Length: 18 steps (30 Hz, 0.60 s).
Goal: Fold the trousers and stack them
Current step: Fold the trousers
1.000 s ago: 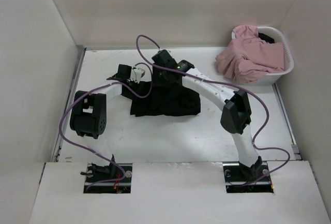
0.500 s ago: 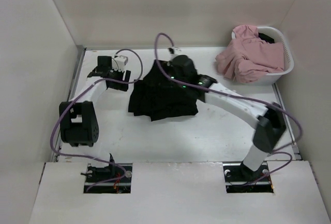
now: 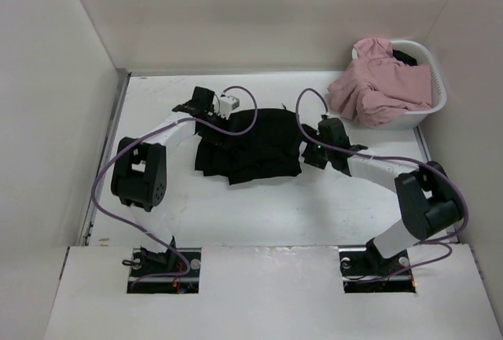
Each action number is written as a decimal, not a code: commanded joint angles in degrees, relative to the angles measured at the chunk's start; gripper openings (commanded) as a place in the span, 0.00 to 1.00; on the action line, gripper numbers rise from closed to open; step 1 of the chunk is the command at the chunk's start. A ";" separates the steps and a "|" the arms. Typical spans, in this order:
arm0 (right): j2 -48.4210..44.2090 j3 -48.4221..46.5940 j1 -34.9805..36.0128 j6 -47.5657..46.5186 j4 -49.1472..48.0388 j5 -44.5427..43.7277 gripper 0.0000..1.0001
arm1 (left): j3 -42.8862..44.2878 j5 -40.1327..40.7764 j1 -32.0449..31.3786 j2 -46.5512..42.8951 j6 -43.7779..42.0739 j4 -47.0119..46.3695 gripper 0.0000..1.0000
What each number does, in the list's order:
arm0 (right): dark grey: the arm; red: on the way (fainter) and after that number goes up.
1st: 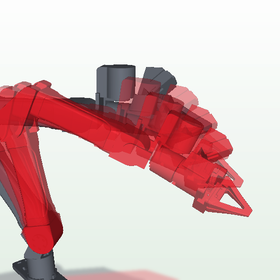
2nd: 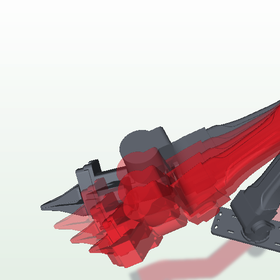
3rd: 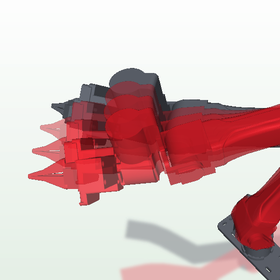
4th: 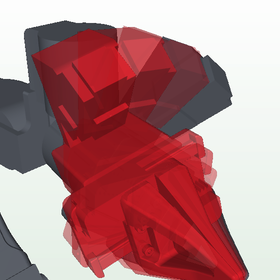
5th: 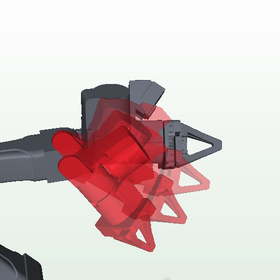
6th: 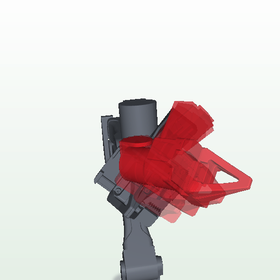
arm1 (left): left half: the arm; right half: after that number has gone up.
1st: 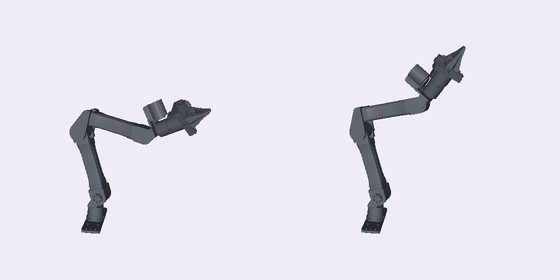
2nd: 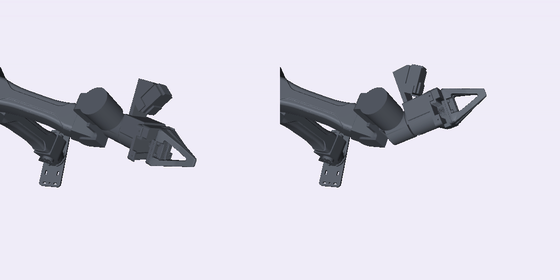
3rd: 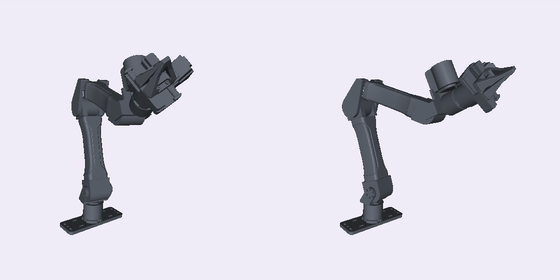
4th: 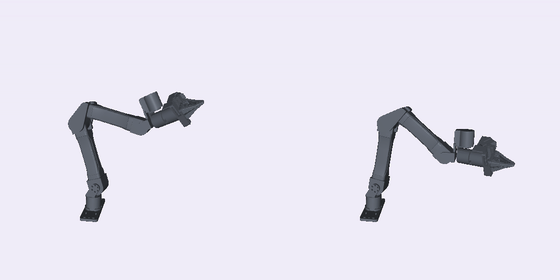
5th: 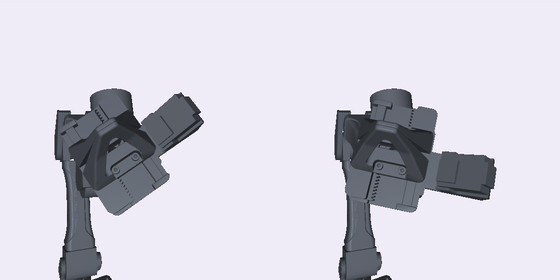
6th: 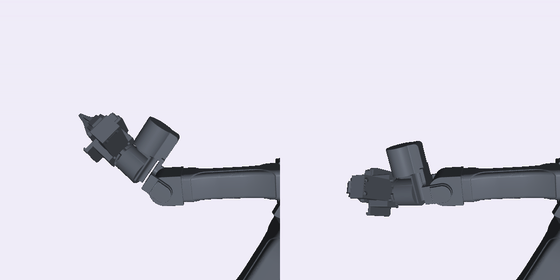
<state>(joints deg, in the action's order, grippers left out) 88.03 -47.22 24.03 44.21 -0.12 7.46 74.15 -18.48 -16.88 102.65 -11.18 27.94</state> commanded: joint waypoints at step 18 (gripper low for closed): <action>13.22 7.75 -2.89 13.53 -34.67 18.02 0.49 | 4.95 -21.17 1.90 8.45 10.21 0.53 0.12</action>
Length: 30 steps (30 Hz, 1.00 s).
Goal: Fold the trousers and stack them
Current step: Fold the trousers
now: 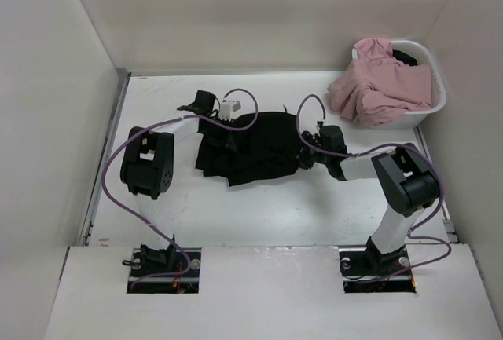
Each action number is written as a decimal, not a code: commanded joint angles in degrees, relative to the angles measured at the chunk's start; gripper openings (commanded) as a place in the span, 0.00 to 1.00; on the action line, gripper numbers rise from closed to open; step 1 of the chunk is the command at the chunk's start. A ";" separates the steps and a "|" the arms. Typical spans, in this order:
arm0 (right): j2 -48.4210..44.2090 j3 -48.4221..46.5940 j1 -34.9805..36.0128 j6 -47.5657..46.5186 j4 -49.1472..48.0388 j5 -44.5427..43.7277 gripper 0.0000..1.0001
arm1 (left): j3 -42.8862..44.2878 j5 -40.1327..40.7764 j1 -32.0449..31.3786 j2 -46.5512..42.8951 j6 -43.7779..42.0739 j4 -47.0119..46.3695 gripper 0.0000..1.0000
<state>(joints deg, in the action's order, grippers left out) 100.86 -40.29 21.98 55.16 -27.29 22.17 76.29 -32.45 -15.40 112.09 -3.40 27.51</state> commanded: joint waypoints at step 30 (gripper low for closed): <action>-0.76 -10.50 1.71 -1.46 -0.58 3.76 1.00 | 18.20 10.99 20.72 2.79 -14.62 12.94 0.42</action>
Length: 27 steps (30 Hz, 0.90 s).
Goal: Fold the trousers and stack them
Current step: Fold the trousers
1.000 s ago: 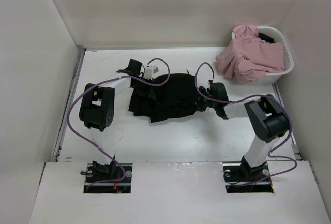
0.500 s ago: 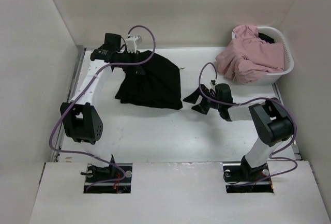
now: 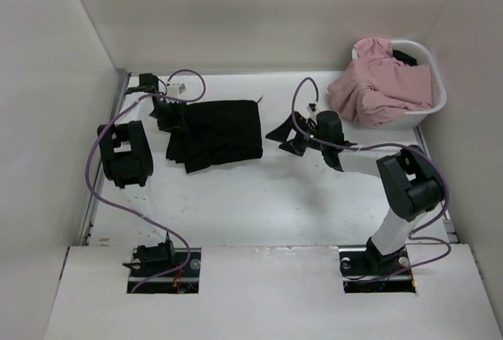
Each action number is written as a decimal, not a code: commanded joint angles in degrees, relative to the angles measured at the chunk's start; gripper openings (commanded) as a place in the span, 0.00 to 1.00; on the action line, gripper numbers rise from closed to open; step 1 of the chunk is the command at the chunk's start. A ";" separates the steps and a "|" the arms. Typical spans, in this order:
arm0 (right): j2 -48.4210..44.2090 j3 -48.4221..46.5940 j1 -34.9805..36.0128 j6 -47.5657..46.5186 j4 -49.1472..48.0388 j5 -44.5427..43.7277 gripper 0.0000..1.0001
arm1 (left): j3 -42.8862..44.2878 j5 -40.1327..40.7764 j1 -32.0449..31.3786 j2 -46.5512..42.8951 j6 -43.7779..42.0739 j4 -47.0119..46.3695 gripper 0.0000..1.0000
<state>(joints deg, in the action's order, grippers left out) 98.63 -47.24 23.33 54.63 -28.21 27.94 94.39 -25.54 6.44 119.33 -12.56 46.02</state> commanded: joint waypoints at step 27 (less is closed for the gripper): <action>9.32 -2.88 5.28 1.44 7.82 -3.34 0.03 | -33.48 1.29 -0.77 -20.88 -5.29 -14.03 0.23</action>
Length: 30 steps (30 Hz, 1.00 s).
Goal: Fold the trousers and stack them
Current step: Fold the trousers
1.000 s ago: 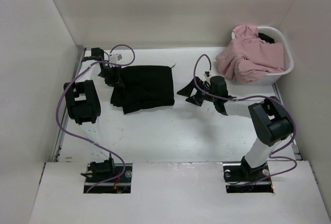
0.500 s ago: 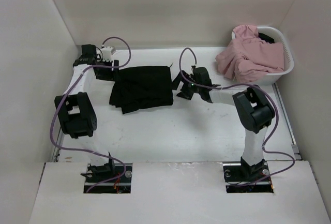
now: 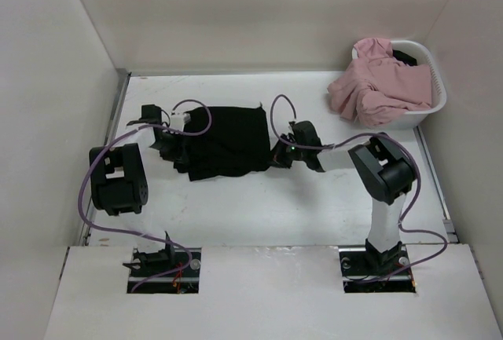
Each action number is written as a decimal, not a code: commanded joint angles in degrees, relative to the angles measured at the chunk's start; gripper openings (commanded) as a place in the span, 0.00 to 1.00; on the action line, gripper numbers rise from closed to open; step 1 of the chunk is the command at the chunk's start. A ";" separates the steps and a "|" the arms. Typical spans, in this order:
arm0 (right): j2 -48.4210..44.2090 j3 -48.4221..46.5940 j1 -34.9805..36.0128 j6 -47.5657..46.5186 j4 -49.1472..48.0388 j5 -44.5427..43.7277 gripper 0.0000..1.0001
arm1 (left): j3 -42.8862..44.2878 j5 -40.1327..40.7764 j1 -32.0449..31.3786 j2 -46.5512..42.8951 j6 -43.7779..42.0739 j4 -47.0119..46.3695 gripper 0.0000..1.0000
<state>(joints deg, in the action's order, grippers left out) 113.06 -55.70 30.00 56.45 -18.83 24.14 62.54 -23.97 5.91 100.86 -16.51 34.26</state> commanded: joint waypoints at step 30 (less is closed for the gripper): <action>-54.51 -6.95 -20.83 -36.85 64.97 -35.70 1.00 | -5.32 15.35 16.44 -41.88 2.27 1.86 0.71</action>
<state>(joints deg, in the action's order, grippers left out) 58.57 -59.81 6.35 25.12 35.46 2.92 58.37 -13.58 19.66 57.52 -15.77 35.92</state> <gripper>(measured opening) 0.999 0.709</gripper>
